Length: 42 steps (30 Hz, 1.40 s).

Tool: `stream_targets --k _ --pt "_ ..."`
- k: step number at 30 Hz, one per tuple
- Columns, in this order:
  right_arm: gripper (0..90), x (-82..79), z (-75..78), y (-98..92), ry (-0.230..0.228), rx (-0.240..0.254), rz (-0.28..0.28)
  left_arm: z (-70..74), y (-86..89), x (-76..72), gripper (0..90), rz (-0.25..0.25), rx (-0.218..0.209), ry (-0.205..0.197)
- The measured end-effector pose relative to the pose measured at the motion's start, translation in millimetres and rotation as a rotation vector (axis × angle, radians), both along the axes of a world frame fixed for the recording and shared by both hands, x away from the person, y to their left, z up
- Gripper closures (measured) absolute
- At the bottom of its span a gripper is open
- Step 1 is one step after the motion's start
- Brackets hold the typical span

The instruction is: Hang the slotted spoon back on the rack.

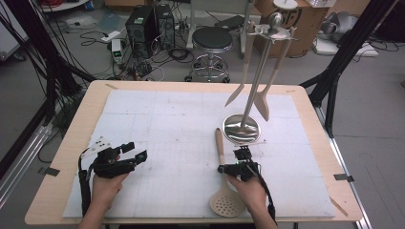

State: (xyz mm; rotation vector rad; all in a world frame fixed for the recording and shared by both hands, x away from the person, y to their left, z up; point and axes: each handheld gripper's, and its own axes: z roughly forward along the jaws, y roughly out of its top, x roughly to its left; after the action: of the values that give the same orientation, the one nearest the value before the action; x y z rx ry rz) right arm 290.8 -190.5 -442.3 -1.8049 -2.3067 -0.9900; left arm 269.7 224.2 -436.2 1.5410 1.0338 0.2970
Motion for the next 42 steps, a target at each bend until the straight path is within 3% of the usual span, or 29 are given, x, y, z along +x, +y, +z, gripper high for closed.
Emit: stream_targets --k 6,11,13,17,23,28,34,39,42 --pt "68.9 0.8 3.2 7.6 -0.013 -0.072 0.031 0.1 -0.2 -0.1 24.5 0.001 0.002 0.001" --pt "72.5 2.8 2.6 5.5 -0.006 -0.058 0.032 0.3 0.9 0.1 24.4 0.004 0.000 0.001" --pt "76.0 5.5 1.8 0.2 0.021 -0.023 0.021 0.4 1.2 0.1 24.5 0.004 -0.004 -0.001" --pt "78.5 13.9 -3.6 -16.7 0.085 0.120 0.036 -0.3 3.3 0.3 24.5 0.006 -0.004 0.004" --pt "78.7 12.5 0.7 -19.1 0.036 0.165 0.067 -0.4 5.1 -0.4 24.5 0.015 -0.006 0.003" --pt "78.7 10.4 8.2 -28.6 -0.011 0.267 0.049 -0.7 4.8 -0.5 24.5 0.017 -0.005 0.004" --pt "78.6 4.1 19.7 -40.0 -0.071 0.352 0.033 -0.4 4.9 -0.8 24.5 0.014 -0.005 0.004" --pt "78.6 -2.1 32.1 -49.4 -0.160 0.393 0.016 -0.3 4.9 -0.8 24.5 0.013 -0.004 0.004" --pt "78.6 -7.5 42.3 -52.1 -0.236 0.367 0.003 -0.3 4.8 -0.8 24.5 0.014 0.001 0.004"
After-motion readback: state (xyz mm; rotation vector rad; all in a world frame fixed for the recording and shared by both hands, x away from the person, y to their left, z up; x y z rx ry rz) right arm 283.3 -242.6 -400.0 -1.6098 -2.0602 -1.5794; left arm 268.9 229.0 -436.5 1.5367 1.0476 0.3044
